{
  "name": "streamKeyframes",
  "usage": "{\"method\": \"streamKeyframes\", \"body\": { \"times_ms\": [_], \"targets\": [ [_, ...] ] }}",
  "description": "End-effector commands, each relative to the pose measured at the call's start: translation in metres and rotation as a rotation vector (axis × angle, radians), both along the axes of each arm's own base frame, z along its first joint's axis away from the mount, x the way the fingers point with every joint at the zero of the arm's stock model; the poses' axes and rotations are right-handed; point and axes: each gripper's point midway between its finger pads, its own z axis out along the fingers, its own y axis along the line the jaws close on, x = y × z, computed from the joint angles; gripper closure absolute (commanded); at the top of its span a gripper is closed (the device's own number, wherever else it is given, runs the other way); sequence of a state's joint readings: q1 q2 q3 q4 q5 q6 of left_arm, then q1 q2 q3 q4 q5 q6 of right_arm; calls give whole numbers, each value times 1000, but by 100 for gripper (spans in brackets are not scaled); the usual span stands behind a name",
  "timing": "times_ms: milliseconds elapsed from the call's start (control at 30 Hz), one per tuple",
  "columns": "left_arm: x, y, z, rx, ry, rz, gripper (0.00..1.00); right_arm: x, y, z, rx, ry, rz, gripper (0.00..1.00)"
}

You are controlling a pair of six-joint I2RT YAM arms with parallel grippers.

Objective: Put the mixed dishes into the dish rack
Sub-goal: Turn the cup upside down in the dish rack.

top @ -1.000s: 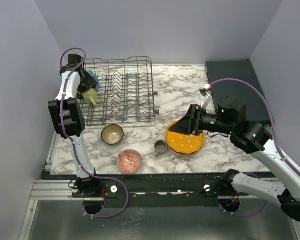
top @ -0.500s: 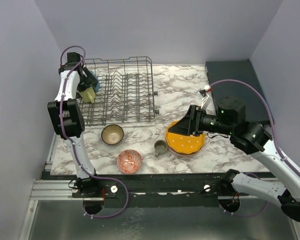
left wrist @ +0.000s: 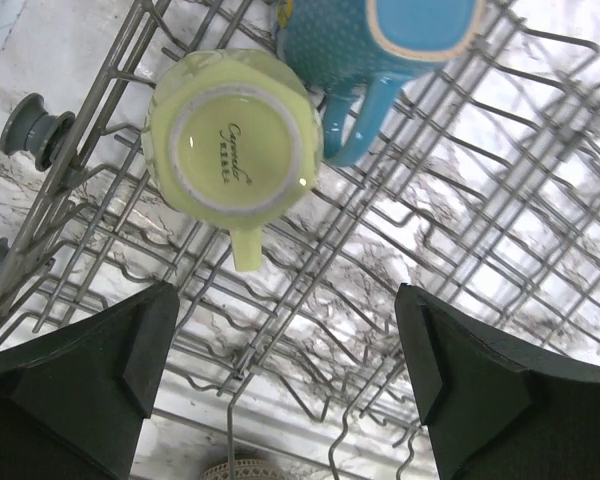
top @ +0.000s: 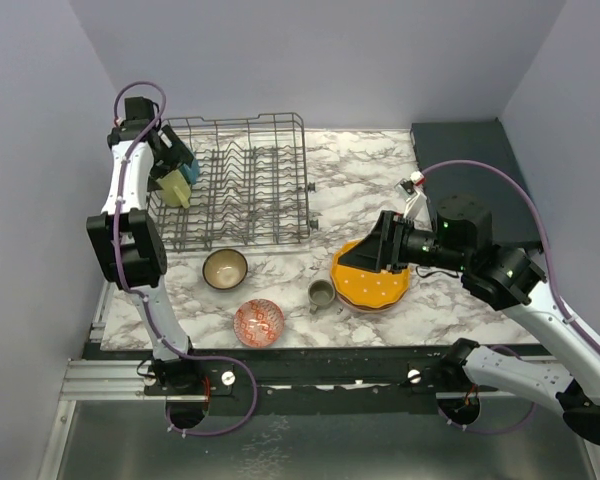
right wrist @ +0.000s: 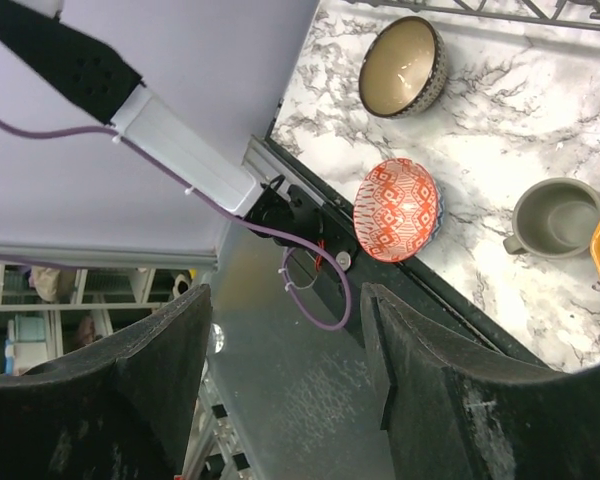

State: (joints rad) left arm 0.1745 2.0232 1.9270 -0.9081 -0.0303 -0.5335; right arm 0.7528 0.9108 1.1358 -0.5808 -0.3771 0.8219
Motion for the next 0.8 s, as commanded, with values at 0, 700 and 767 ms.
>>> {"method": "streamKeyframes", "body": {
  "times_ms": [0,700,767],
  "targets": [
    [-16,-17,44,-18,-99,-108,1,3,-5,-2,-38,-24,-25,32],
    [-122,-91,93,-2,-242,-327,3,15,-41,-37,-268,-38,-149,32],
    [-133,-99,90,4,-231,-336,4,16,-44,-41,-286,-35,-159,32]
  ]
}}
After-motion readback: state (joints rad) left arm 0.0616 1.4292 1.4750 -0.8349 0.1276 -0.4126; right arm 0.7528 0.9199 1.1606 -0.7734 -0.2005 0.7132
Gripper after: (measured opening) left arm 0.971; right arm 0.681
